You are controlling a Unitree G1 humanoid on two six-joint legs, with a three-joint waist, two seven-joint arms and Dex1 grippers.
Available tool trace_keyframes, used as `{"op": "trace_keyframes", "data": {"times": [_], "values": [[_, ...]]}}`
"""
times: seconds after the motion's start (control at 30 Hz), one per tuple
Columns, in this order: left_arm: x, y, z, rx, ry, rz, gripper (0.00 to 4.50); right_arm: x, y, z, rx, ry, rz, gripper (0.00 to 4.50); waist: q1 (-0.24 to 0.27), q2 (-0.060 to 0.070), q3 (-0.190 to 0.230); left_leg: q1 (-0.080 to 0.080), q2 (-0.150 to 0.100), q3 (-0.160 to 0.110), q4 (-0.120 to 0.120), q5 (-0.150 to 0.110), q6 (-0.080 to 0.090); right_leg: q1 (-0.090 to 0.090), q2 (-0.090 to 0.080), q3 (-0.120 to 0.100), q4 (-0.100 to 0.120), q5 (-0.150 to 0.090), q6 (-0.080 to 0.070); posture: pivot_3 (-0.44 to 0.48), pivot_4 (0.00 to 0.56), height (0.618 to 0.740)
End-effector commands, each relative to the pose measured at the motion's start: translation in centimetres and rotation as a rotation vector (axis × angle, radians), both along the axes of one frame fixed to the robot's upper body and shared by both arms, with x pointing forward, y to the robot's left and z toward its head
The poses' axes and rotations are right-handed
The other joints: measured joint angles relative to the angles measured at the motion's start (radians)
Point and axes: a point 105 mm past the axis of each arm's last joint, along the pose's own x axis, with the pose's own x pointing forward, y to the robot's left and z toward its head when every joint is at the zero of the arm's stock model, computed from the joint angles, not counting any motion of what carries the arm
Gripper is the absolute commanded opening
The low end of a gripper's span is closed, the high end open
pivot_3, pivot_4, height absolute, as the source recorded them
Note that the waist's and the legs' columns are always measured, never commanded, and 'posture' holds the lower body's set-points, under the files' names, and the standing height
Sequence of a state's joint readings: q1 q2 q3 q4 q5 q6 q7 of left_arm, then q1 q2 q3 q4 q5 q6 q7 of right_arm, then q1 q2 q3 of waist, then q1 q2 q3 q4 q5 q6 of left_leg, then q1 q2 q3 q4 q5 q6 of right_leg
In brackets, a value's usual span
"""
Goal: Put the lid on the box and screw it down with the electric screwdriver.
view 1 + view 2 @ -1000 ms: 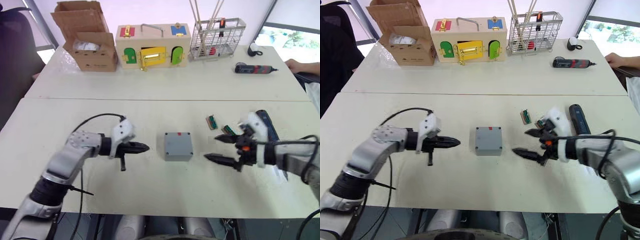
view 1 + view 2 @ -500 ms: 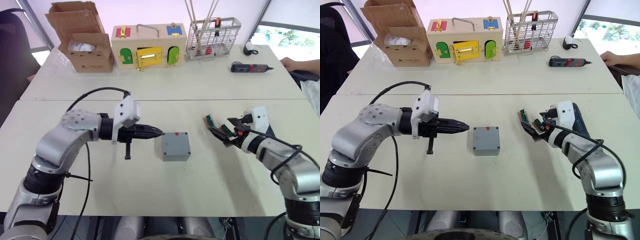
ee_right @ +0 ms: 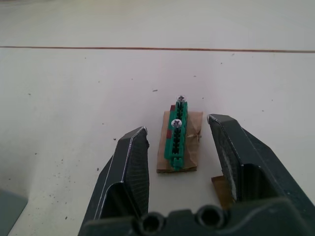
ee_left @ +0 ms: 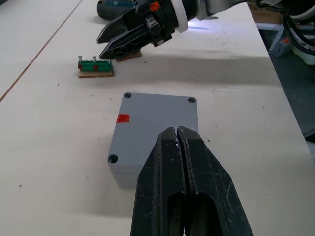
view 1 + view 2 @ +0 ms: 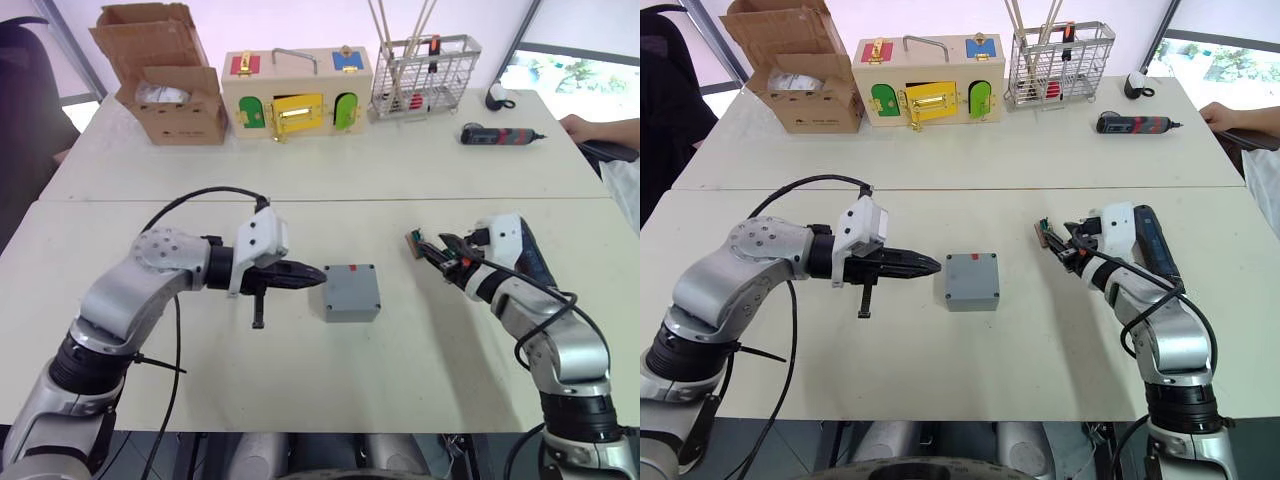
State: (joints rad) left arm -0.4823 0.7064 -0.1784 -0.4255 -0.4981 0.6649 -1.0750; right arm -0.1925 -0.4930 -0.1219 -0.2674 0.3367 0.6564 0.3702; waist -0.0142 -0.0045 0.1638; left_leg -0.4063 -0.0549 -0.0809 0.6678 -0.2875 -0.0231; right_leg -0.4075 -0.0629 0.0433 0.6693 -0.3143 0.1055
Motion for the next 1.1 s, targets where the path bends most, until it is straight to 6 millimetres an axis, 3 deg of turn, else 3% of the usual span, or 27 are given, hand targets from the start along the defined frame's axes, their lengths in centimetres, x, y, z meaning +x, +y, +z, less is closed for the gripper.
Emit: {"op": "trace_keyframes", "data": {"times": [0.03, 0.8, 0.9, 0.97, 1.0, 1.1], "values": [[-0.2, 0.0, 0.4, 0.002, -0.037, -0.008, 0.00, 0.6, 0.3, 1.4, -0.009, -0.064, 0.007, 2.16, 0.001, 0.000, 0.000, 0.000, 0.000, 0.000, 0.000, 0.000, 0.000, 0.000, 0.000, 0.000, 0.000, 0.000, 0.000, 0.000, 0.150, 0.740], [-0.2, -0.2, -0.1, 0.010, -0.038, 0.008, 0.00, 1.2, 0.2, 0.5, -0.048, -0.042, 0.011, 2.16, 0.001, 0.000, 0.000, 0.000, 0.000, 0.000, 0.000, 0.000, 0.000, 0.000, 0.000, 0.000, 0.000, 0.000, 0.000, 0.000, 0.150, 0.740], [-0.2, -0.2, -0.1, 0.010, -0.039, 0.011, 0.00, 1.3, 0.1, 0.4, -0.052, -0.039, 0.008, 1.29, 0.000, 0.000, 0.000, 0.000, 0.000, 0.000, 0.000, 0.000, 0.000, 0.000, 0.000, 0.000, 0.000, 0.000, 0.000, 0.000, 0.150, 0.740], [-0.1, -0.1, -0.1, 0.010, -0.040, 0.014, 0.00, 1.4, 0.1, 0.3, -0.053, -0.035, 0.011, 0.34, 0.000, 0.000, 0.000, 0.000, 0.000, 0.000, 0.000, 0.000, 0.000, 0.000, 0.000, 0.000, 0.000, 0.000, 0.000, 0.000, 0.150, 0.740], [-0.1, -0.1, -0.1, 0.010, -0.041, 0.016, 0.00, 1.4, 0.2, 0.3, -0.055, -0.032, 0.014, 0.08, 0.000, 0.000, 0.000, 0.000, 0.000, 0.000, 0.000, 0.000, 0.000, 0.000, 0.000, 0.000, 0.000, 0.000, 0.000, 0.000, 0.150, 0.740], [0.0, -0.1, -0.1, 0.008, -0.042, 0.021, 0.00, 1.4, 0.2, 0.1, -0.064, -0.025, 0.019, 0.08, 0.001, 0.000, 0.000, 0.000, 0.000, 0.000, 0.000, 0.000, 0.000, 0.000, 0.000, 0.000, 0.000, 0.000, 0.000, 0.000, 0.150, 0.740]]}}
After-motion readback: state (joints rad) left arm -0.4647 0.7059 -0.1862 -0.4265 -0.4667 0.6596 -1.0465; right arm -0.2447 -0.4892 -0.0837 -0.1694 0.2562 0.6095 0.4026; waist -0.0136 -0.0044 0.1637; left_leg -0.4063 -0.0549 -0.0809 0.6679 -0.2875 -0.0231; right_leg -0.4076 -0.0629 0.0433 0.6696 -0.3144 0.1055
